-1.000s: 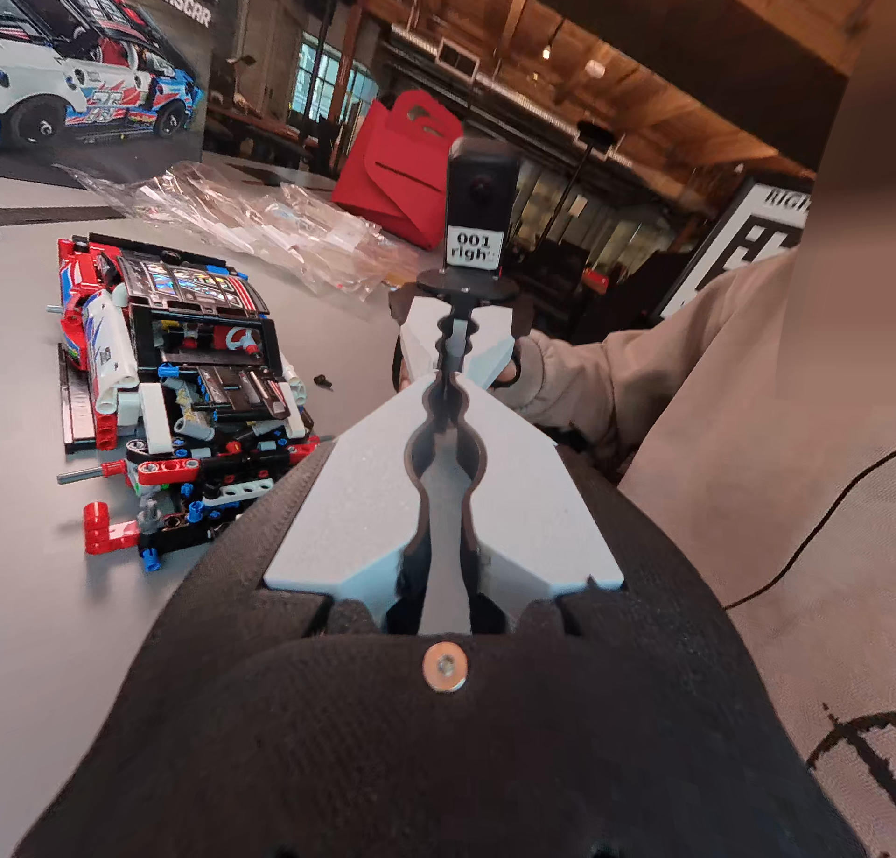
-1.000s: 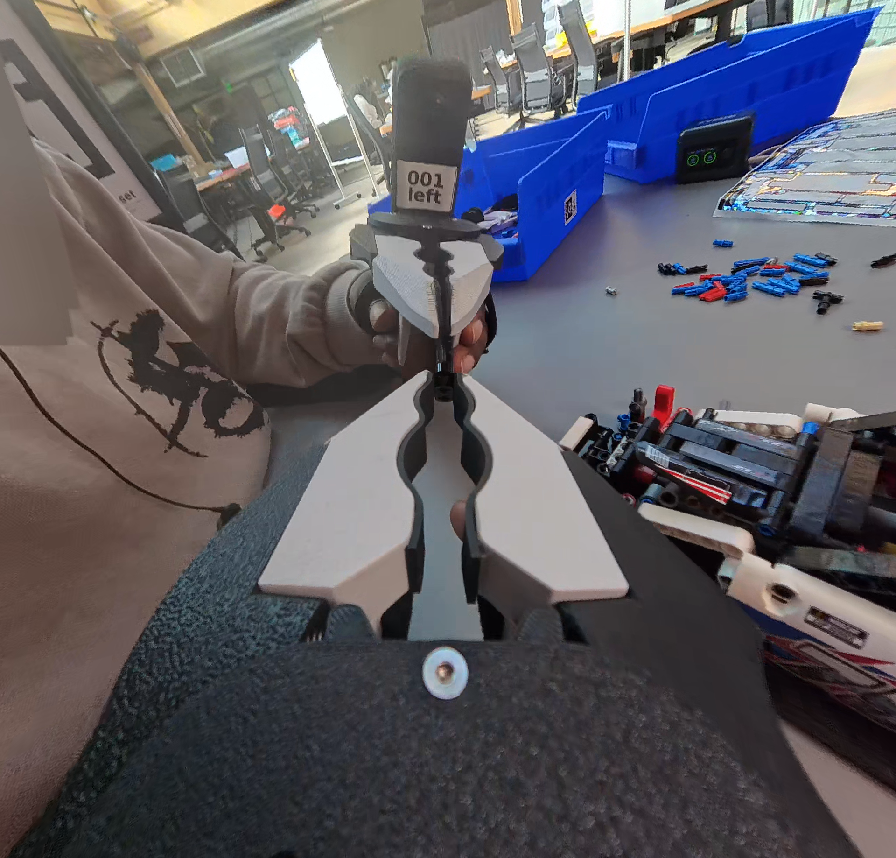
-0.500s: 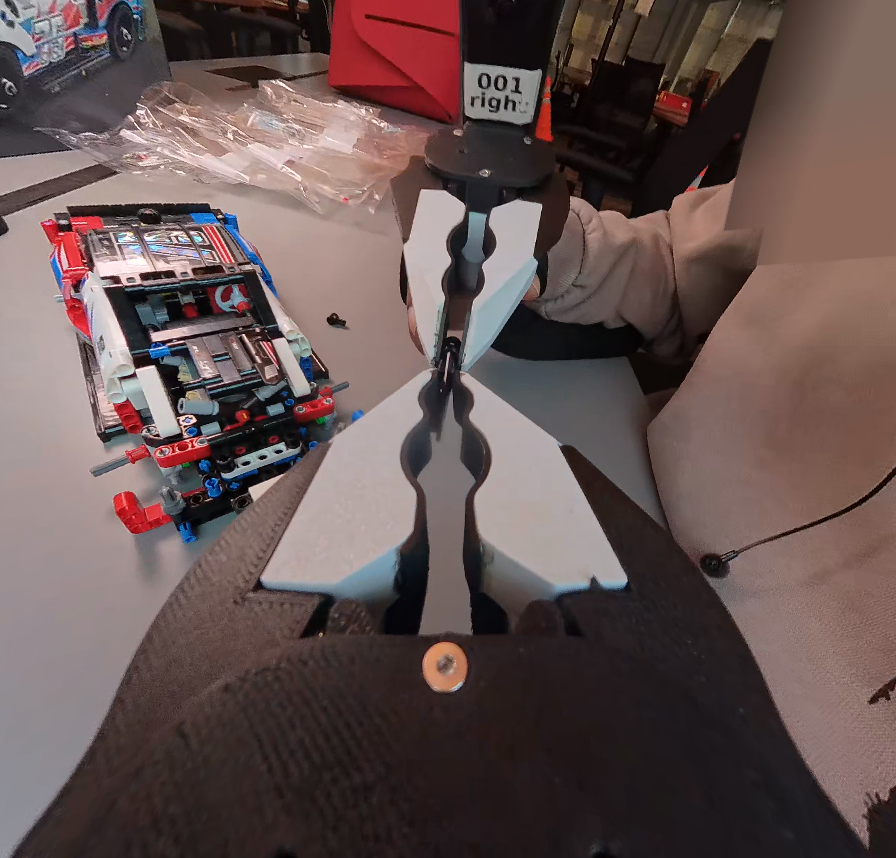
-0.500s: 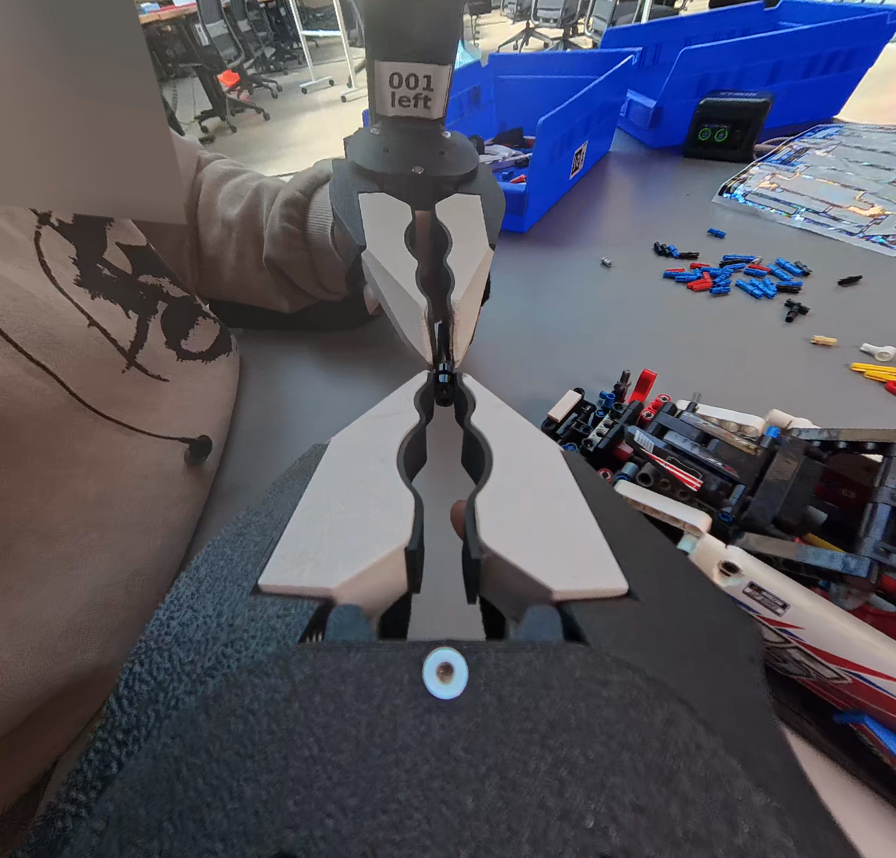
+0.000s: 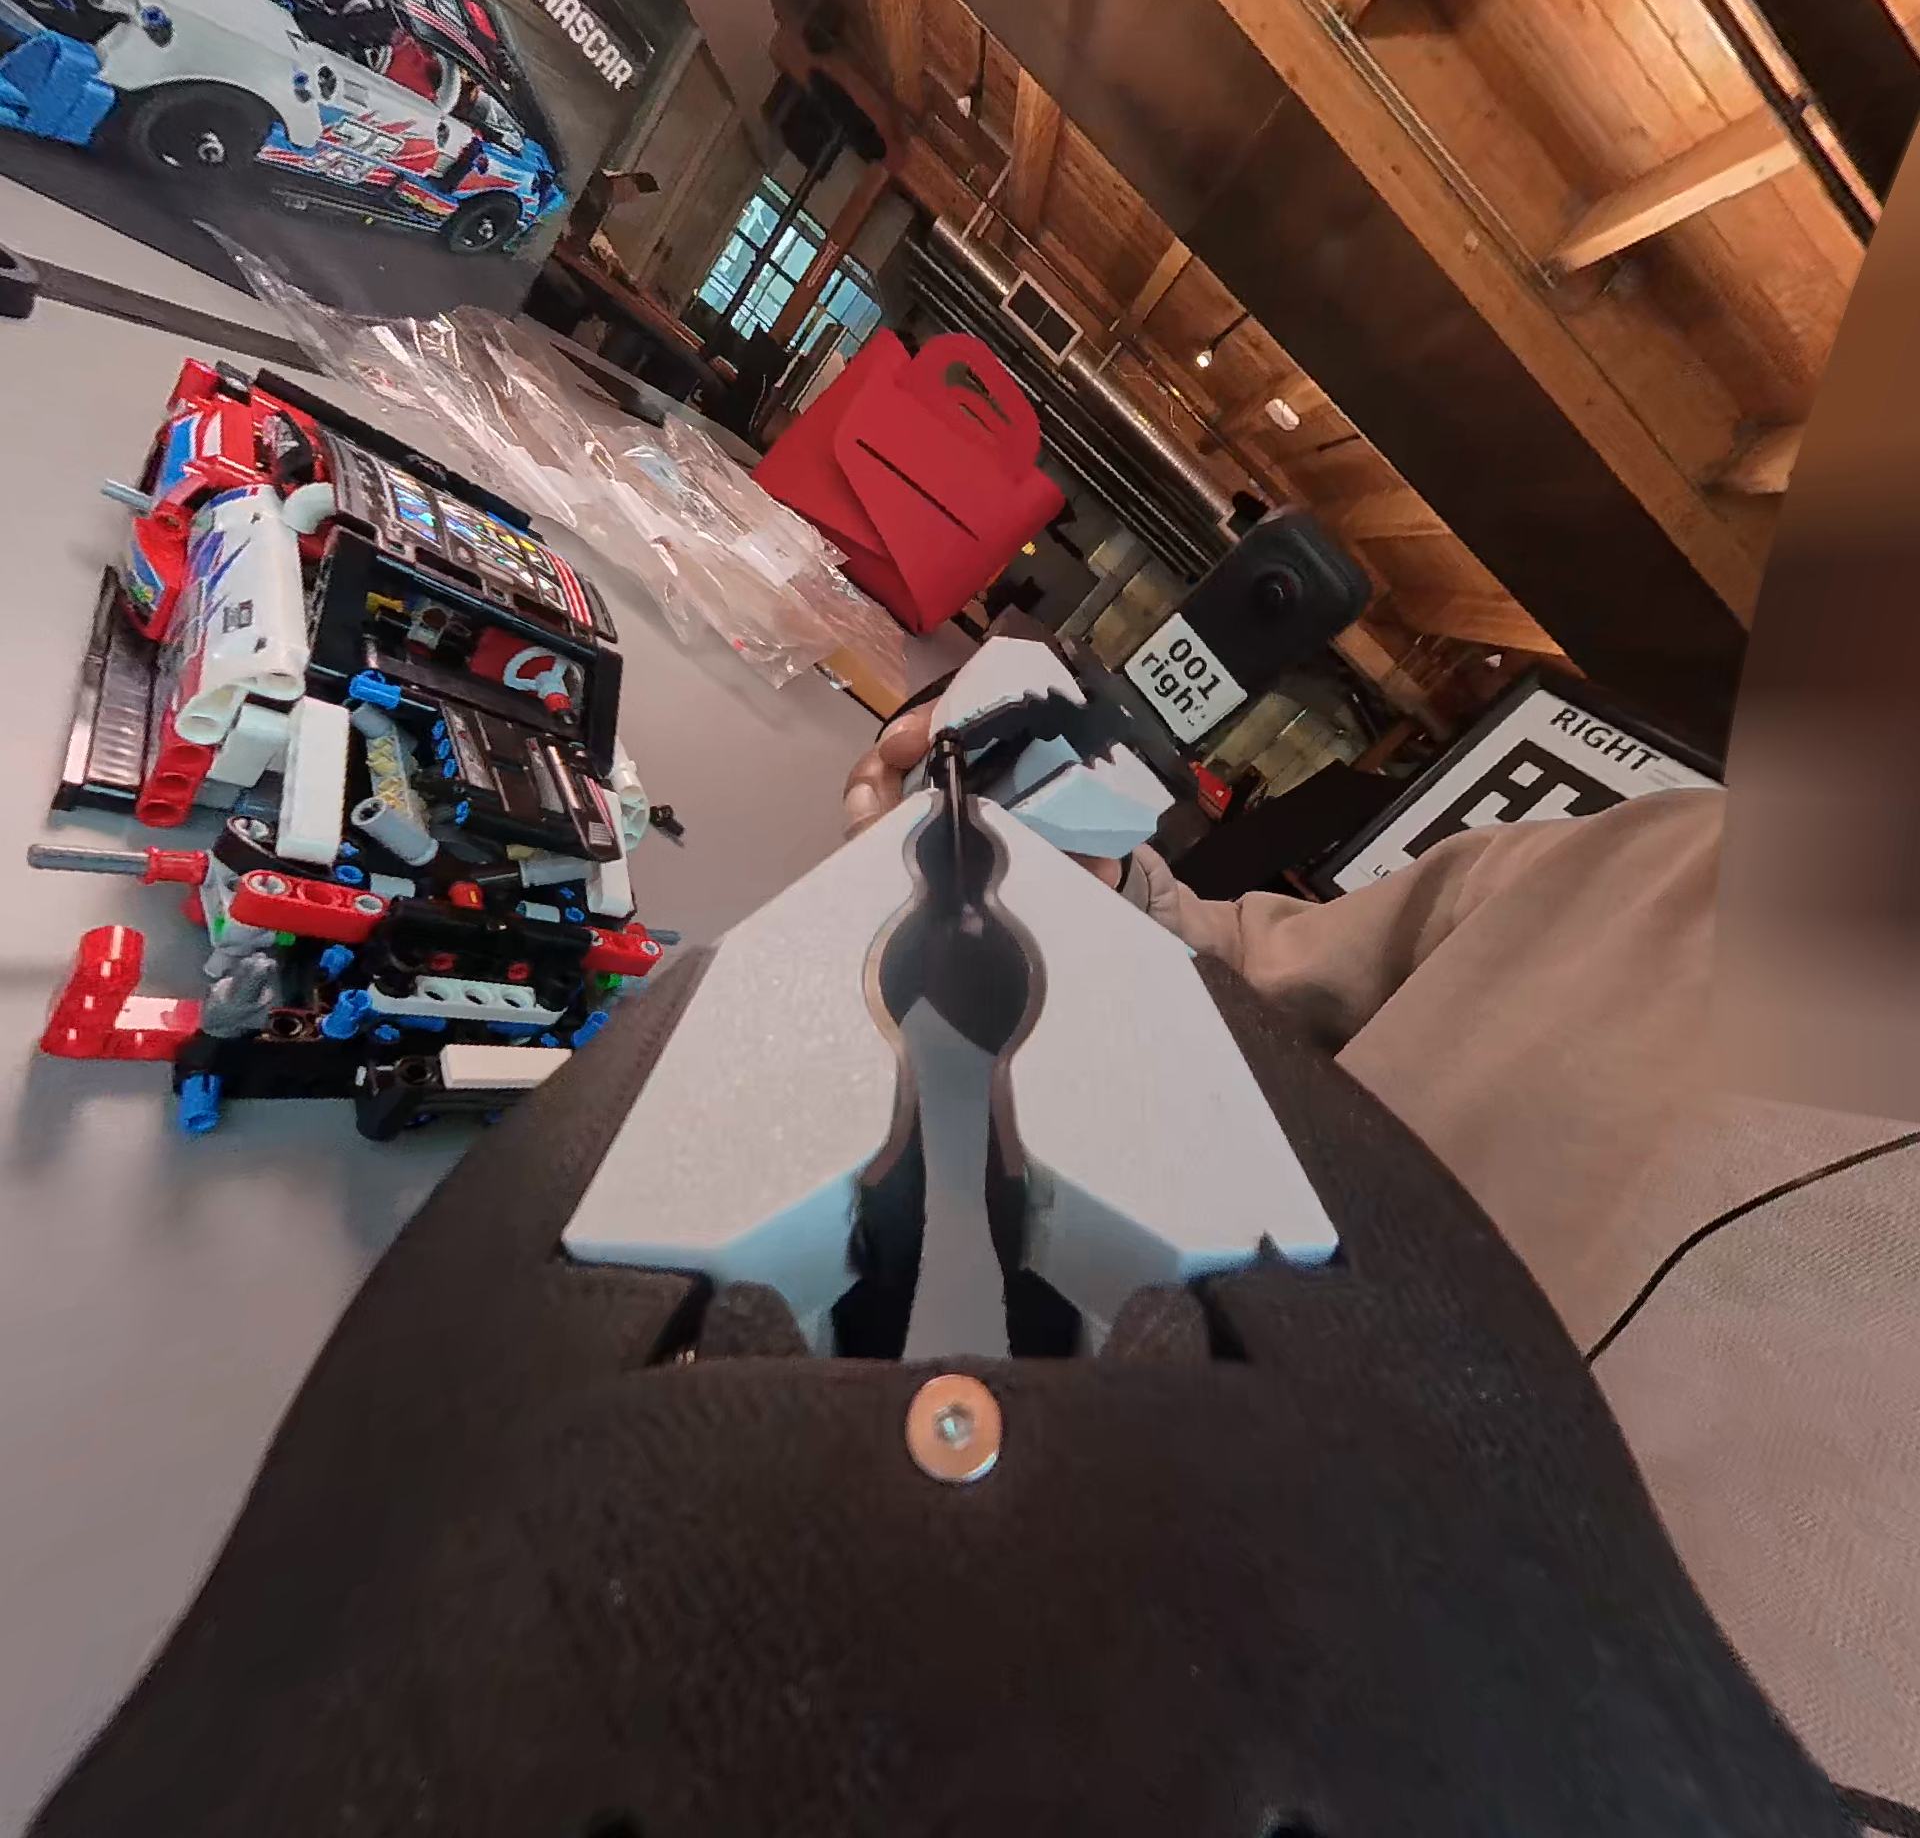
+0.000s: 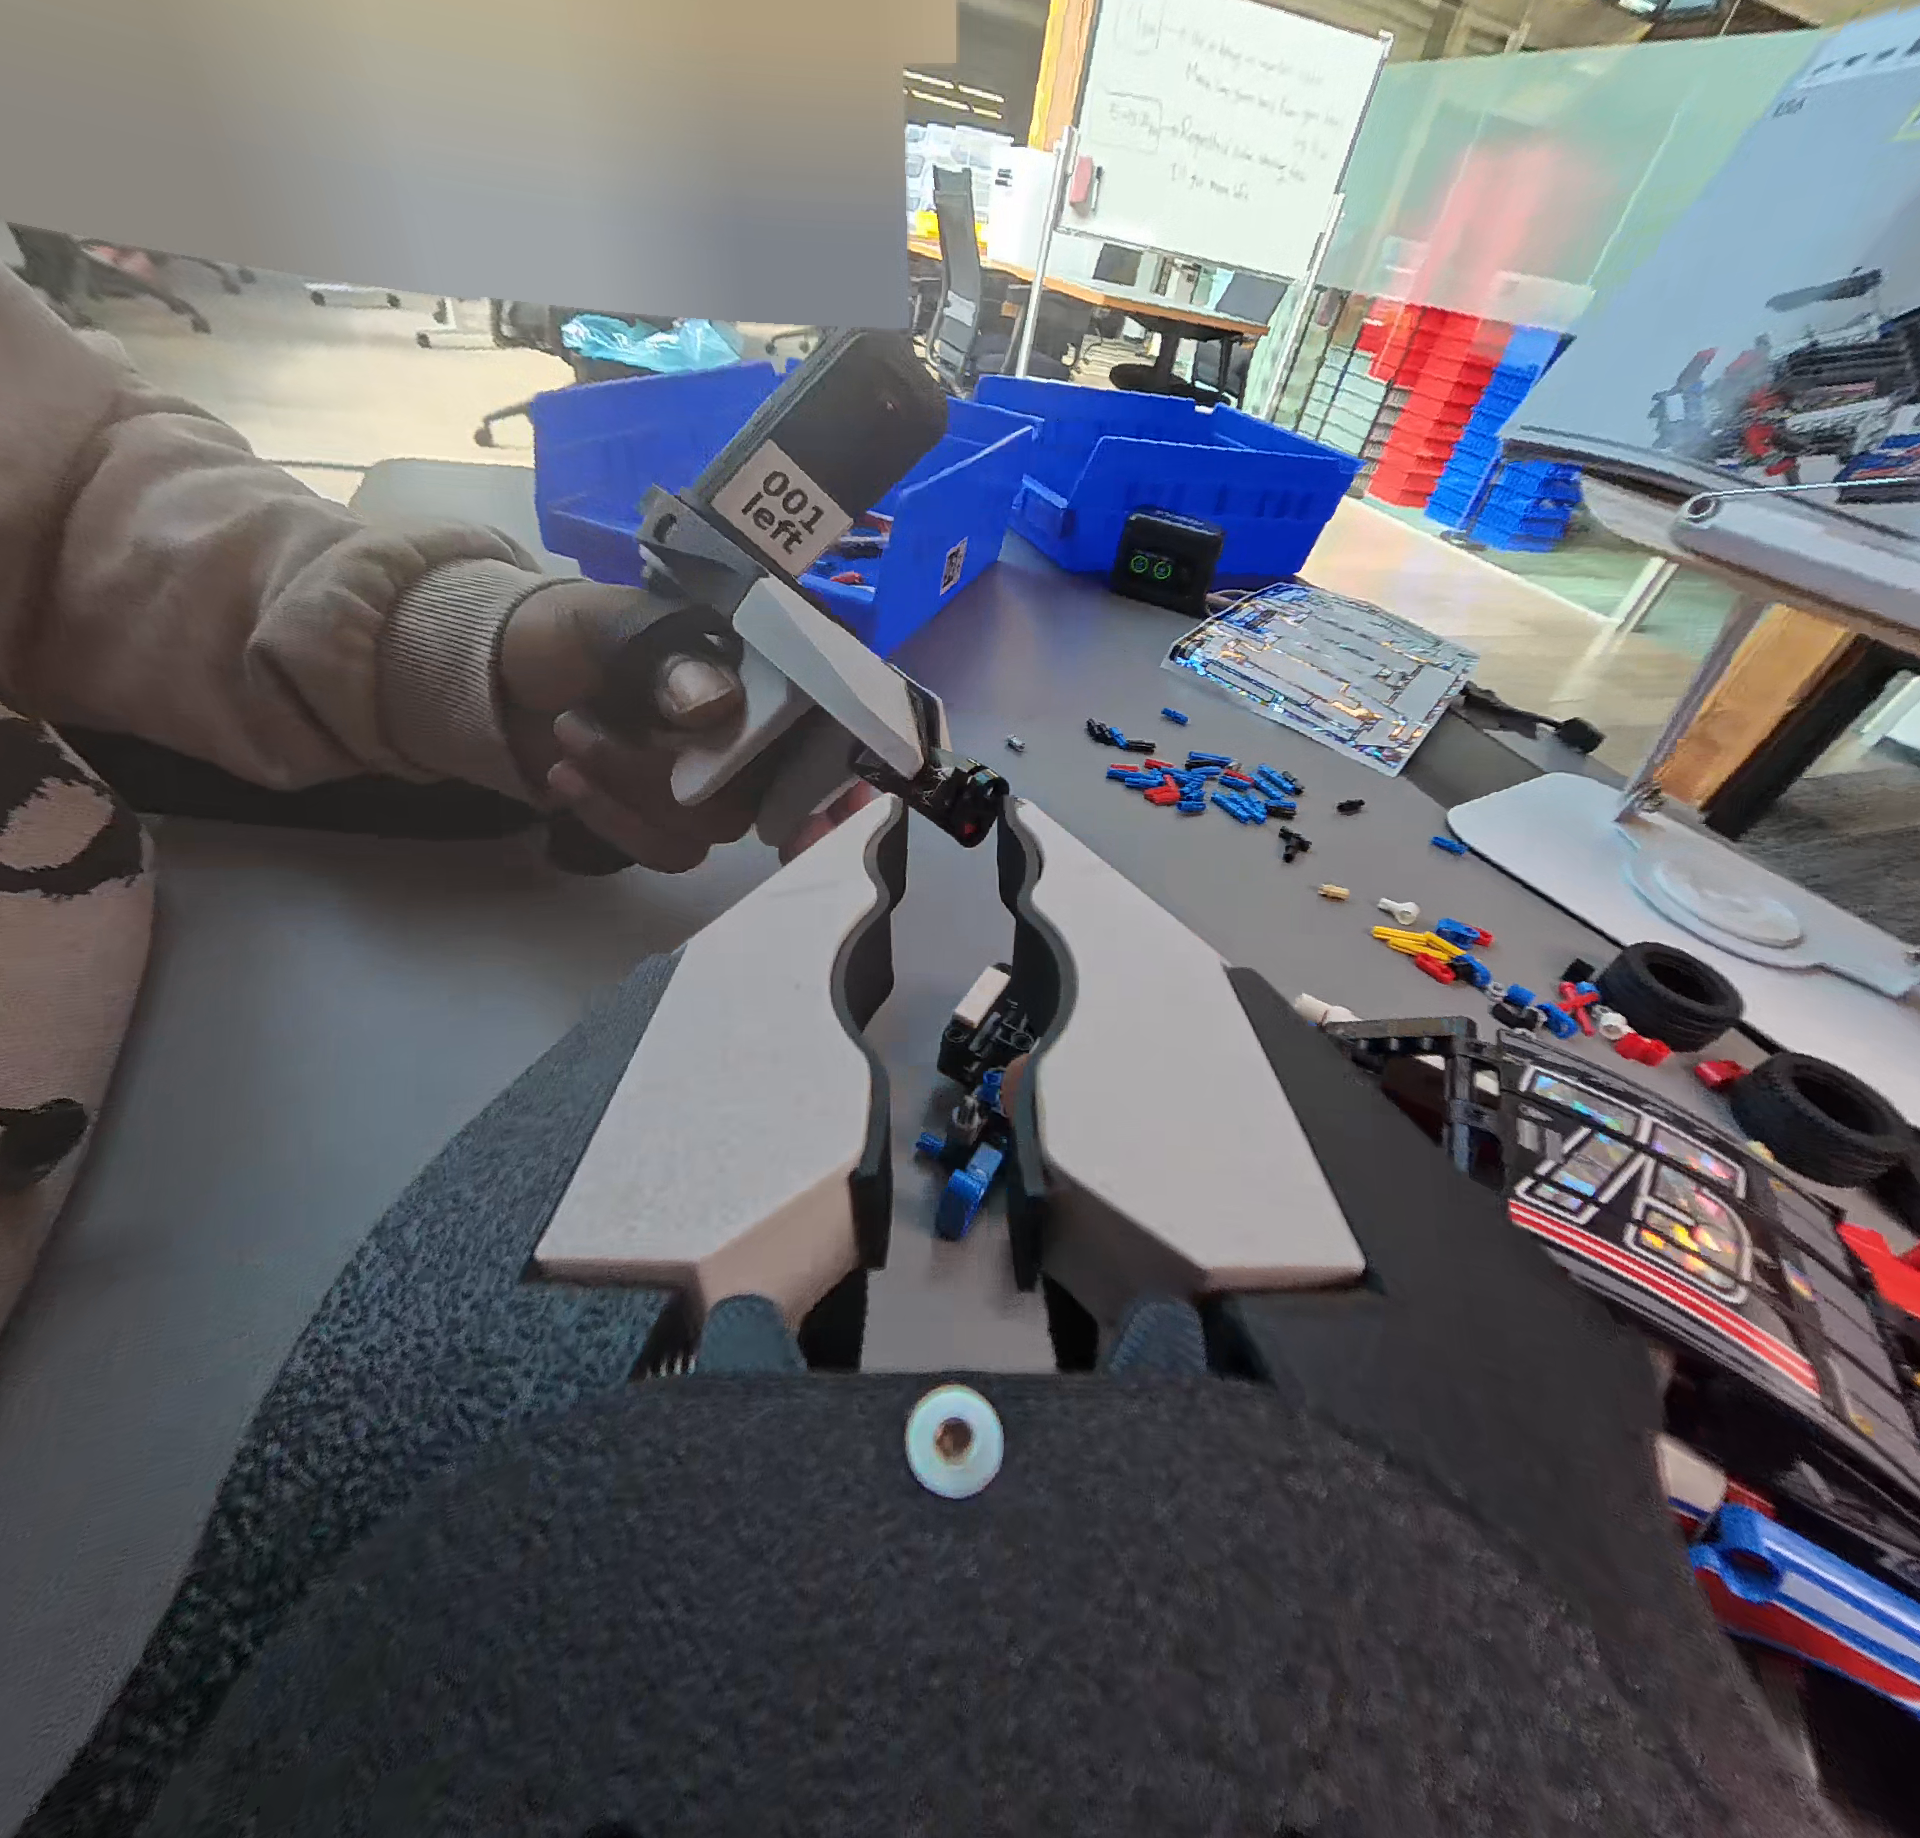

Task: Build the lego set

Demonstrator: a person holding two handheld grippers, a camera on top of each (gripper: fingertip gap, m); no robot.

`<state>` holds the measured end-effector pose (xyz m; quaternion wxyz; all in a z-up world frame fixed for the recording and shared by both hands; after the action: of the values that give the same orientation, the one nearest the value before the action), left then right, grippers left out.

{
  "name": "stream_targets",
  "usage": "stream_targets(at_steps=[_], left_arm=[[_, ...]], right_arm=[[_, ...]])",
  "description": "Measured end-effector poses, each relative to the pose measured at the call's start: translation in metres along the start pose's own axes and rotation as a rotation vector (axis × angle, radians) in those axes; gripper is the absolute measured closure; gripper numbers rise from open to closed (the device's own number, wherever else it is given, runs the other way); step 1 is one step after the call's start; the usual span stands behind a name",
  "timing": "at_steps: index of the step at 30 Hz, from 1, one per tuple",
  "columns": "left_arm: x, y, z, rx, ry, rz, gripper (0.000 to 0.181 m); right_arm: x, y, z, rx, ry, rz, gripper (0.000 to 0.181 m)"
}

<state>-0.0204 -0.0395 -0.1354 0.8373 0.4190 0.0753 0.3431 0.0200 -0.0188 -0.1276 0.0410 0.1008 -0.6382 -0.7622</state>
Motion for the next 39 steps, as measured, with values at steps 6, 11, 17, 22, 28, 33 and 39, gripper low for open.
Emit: stream_targets(at_steps=[6, 11, 17, 22, 28, 33, 39], left_arm=[[0.000, 0.002, -0.003, -0.143, -0.032, 0.065, 0.181], [-0.001, 0.001, -0.005, -0.157, -0.017, 0.070, 0.181], [-0.001, 0.004, -0.003, -0.193, -0.036, 0.125, 0.181], [-0.002, 0.008, -0.001, -0.212, -0.048, 0.163, 0.181], [-0.003, 0.013, -0.003, -0.211, -0.033, 0.178, 0.181], [-0.005, 0.021, -0.014, -0.332, -0.022, 0.320, 0.181], [0.004, 0.015, -0.010, -0.392, -0.032, 0.356, 0.181]], right_arm=[[0.008, -0.002, 0.000, -0.122, -0.139, -0.016, 0.165], [0.011, -0.004, 0.002, -0.119, -0.196, -0.017, 0.168], [0.012, 0.001, 0.002, -0.083, -0.238, 0.024, 0.168], [0.013, 0.005, 0.003, -0.068, -0.257, 0.058, 0.168], [0.014, 0.006, 0.007, -0.110, -0.253, 0.038, 0.169], [0.025, 0.002, 0.006, -0.208, -0.297, -0.021, 0.127], [0.035, -0.003, 0.011, -0.278, -0.382, -0.094, 0.130]])
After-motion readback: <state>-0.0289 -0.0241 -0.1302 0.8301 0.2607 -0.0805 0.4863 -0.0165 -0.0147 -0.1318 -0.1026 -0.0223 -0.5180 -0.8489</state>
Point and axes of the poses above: each gripper's, where its closed fingertips meet, x out along the fingers, y out of its top, z = x × y across the jaws, the point moved 2 cm from there along -x, back along the fingers
